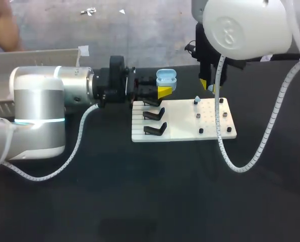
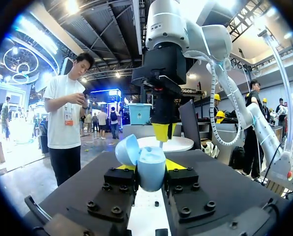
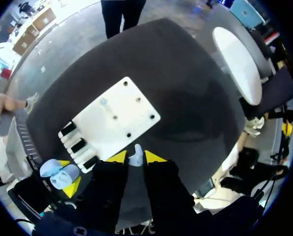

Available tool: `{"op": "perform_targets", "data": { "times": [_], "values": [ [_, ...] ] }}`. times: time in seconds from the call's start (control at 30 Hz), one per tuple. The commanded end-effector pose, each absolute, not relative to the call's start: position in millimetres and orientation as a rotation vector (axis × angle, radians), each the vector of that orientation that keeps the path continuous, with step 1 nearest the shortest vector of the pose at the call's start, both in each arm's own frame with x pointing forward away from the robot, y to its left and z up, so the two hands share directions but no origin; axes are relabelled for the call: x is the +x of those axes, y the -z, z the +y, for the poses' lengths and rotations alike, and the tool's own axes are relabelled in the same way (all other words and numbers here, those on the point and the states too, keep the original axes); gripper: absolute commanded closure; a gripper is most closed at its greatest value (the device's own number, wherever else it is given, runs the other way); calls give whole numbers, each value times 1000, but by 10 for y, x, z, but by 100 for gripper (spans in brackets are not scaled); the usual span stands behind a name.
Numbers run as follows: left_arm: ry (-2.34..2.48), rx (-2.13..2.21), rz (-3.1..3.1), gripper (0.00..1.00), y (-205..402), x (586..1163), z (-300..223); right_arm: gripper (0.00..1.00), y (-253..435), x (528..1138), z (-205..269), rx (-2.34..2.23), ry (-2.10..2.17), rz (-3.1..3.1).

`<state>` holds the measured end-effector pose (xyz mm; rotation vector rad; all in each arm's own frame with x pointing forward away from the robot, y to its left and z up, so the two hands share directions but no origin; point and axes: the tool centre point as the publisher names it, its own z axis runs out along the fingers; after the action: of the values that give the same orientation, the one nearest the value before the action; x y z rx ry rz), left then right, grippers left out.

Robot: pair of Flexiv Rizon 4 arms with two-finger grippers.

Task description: Pick up each earbud case from the left stands, insert the matching earbuds, close the lid, and place the case in the box.

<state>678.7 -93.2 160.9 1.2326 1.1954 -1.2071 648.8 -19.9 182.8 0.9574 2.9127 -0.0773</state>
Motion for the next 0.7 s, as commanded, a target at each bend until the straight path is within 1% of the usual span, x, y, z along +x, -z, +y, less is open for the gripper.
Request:
{"op": "perform_targets", "data": {
  "times": [0.03,0.17,0.7],
  "values": [
    [1203,1228,1190,100,-1599,6780,-932,100,-1826,6465,-208,958,72,2908],
    [1203,1228,1190,100,-1599,6780,-932,100,-1860,6491,-87,875,57,2958],
    [1203,1228,1190,100,-1599,6780,-932,100,-2396,6615,432,614,-46,2993]
  ]
}}
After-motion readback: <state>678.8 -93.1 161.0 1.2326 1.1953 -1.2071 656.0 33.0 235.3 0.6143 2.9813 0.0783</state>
